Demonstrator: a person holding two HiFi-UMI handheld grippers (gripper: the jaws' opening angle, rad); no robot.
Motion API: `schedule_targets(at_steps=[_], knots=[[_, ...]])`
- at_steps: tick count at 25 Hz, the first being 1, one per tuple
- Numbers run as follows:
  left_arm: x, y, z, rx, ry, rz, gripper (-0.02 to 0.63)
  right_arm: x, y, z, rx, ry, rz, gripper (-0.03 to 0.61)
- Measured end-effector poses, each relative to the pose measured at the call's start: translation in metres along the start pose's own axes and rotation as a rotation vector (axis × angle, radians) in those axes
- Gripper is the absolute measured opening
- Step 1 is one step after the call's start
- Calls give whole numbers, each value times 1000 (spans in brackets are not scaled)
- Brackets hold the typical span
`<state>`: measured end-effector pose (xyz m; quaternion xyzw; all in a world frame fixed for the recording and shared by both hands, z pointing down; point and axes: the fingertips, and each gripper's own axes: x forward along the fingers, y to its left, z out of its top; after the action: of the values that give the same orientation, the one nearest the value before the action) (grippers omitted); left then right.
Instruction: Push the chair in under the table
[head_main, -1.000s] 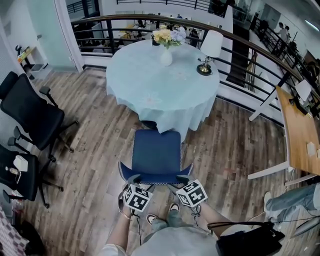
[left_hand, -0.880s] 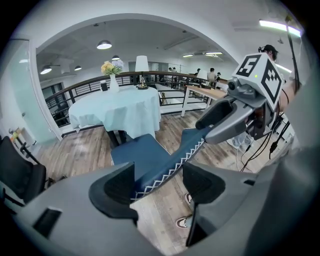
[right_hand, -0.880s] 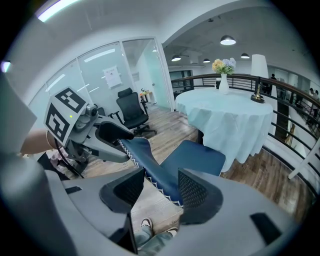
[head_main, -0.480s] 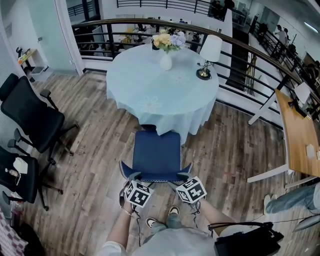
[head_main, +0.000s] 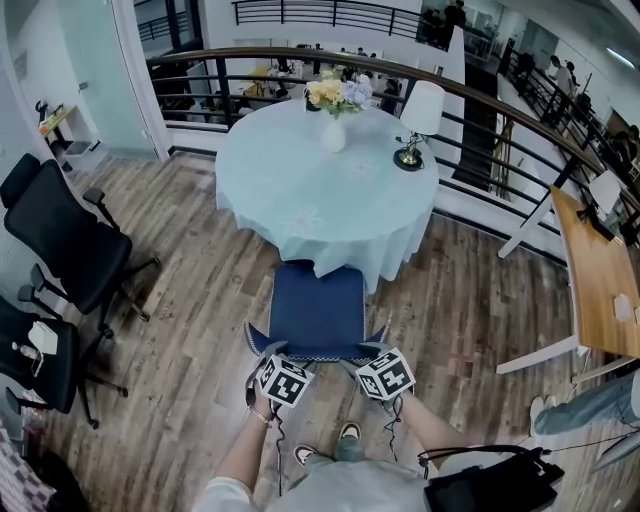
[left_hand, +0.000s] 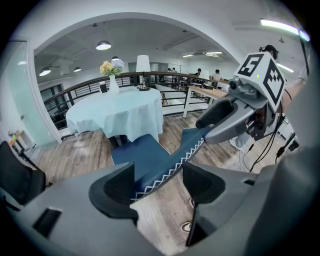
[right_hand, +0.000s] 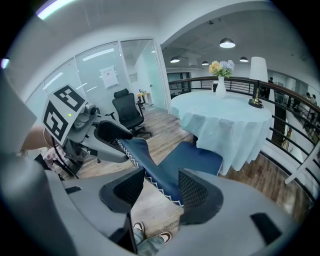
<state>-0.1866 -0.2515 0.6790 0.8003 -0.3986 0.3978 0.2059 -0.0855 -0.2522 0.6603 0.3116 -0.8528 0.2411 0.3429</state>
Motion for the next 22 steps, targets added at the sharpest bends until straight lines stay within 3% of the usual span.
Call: schedule_targets(at_steps=[9, 22], knots=[[10, 13, 15, -1, 16, -6, 299, 9, -14, 15, 13, 29, 41, 206], [30, 30, 41, 2, 33, -5, 299, 18, -44, 34, 5, 7, 6, 209]])
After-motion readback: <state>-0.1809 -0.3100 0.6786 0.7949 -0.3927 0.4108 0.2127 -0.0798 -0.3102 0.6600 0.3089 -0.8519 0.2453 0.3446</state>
